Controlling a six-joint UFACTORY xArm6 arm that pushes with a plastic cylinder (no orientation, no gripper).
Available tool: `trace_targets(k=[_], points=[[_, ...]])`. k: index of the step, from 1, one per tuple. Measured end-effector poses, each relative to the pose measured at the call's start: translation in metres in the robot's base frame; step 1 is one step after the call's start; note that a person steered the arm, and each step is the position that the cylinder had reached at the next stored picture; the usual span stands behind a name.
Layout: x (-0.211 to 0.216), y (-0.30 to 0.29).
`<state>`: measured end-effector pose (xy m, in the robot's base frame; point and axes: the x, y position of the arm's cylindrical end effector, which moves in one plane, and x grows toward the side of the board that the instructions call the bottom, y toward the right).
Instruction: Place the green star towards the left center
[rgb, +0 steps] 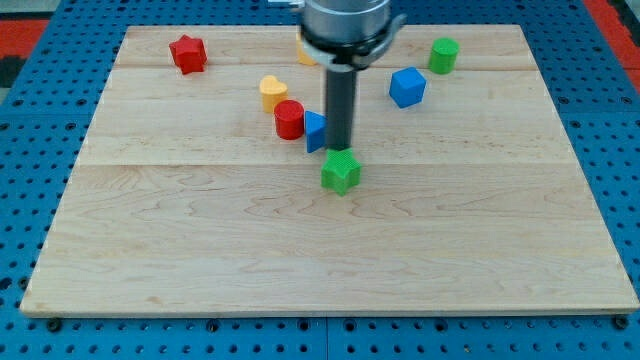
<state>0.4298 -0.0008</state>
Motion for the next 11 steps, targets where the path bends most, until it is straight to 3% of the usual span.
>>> trace_targets(k=[1,3,4,5,6,8,10,11], points=[[0.014,0.052],[0.035,0.047],[0.045,0.077],[0.069,0.042],[0.044,-0.059],[0.021,-0.153],[0.051,-0.146],[0.050,-0.178]])
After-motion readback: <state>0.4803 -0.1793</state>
